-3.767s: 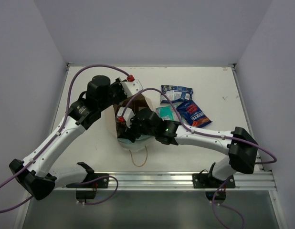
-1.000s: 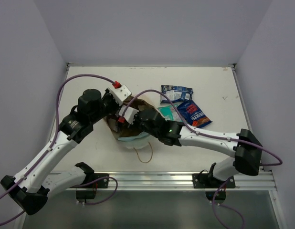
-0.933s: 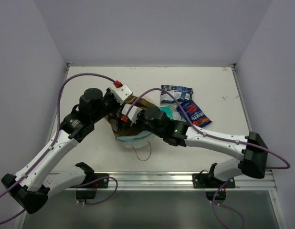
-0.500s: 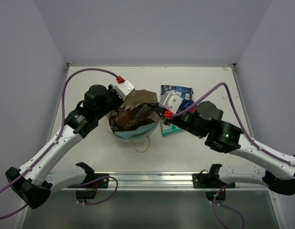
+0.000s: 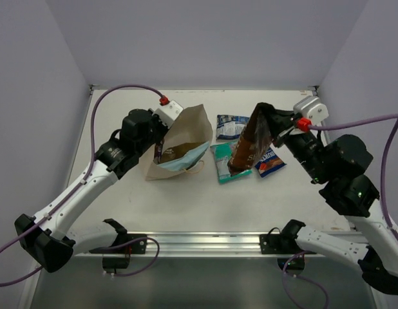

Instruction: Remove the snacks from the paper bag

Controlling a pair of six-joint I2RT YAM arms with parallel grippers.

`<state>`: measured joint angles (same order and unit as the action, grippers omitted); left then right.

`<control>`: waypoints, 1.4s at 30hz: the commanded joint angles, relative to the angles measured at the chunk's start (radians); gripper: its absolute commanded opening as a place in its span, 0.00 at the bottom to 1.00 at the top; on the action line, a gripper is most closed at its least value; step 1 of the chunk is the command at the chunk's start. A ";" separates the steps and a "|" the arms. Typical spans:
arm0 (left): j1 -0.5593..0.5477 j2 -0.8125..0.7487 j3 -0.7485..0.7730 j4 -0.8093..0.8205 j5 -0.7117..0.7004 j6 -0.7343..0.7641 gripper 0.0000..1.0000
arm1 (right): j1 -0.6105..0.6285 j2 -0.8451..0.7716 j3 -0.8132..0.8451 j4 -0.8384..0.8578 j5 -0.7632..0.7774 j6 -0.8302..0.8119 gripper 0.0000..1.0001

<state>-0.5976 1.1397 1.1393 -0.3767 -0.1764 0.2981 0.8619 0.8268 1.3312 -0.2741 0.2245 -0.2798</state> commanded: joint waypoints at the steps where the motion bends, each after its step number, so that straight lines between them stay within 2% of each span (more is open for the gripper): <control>1: 0.007 -0.001 0.034 0.010 -0.058 -0.017 0.00 | -0.182 0.017 0.043 0.029 0.015 0.070 0.00; 3: 0.009 -0.004 0.037 -0.002 -0.061 -0.019 0.00 | -0.268 0.044 0.054 0.029 -0.045 0.099 0.00; 4: 0.007 -0.012 0.034 -0.004 -0.061 -0.019 0.00 | -0.361 0.085 0.057 0.030 -0.075 0.111 0.00; 6: 0.009 -0.026 0.025 -0.005 -0.060 -0.019 0.00 | -0.444 0.139 0.068 0.032 -0.115 0.146 0.00; 7: 0.007 -0.040 0.022 -0.007 -0.060 -0.019 0.00 | -0.524 0.171 0.074 0.030 -0.164 0.157 0.00; 10: 0.007 -0.061 0.022 -0.016 -0.046 -0.016 0.00 | -0.634 0.346 0.088 0.097 -0.178 0.157 0.00; 15: 0.007 -0.080 0.023 -0.024 -0.037 -0.011 0.00 | -0.744 0.594 0.181 0.186 -0.143 0.166 0.00; 18: 0.007 -0.080 0.031 -0.027 -0.029 -0.005 0.00 | -0.768 0.711 0.184 0.353 -0.065 0.084 0.00; 22: 0.007 -0.070 0.046 -0.036 -0.003 0.001 0.00 | -0.770 0.784 0.119 0.576 0.002 -0.048 0.00; 24: 0.007 -0.072 0.043 -0.034 -0.003 0.003 0.00 | -0.770 0.807 0.097 0.560 0.006 -0.082 0.00; 28: 0.007 -0.077 0.034 -0.034 0.008 0.012 0.00 | -0.771 0.795 -0.045 0.494 -0.004 -0.009 0.00; 30: 0.007 -0.078 0.027 -0.033 0.015 0.010 0.00 | -0.770 0.798 -0.099 0.414 0.015 0.088 0.04; 31: 0.007 -0.078 0.024 -0.034 0.021 0.010 0.00 | -0.771 0.802 -0.110 0.313 0.054 0.137 0.06; 32: 0.009 -0.078 0.020 -0.034 0.026 0.009 0.00 | -0.770 0.801 -0.130 0.256 0.070 0.242 0.08; 34: 0.007 -0.080 0.013 -0.040 0.032 0.007 0.00 | -0.771 0.789 -0.170 0.152 0.076 0.331 0.11; 37: 0.009 -0.086 0.011 -0.048 0.035 0.003 0.00 | -0.770 0.729 -0.269 0.101 0.058 0.465 0.13; 40: 0.007 -0.101 0.010 -0.056 0.044 0.003 0.00 | -0.770 0.670 -0.345 0.064 -0.020 0.542 0.23; 41: 0.009 -0.110 0.010 -0.059 0.045 0.006 0.00 | -0.771 0.651 -0.357 0.049 -0.060 0.566 0.32; 42: 0.009 -0.113 0.008 -0.063 0.045 0.009 0.00 | -0.771 0.637 -0.359 0.033 -0.077 0.571 0.35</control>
<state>-0.5957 1.0653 1.1423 -0.4343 -0.1432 0.2985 0.0925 1.5478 0.9760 -0.1822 0.2138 0.1600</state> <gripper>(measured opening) 0.050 0.324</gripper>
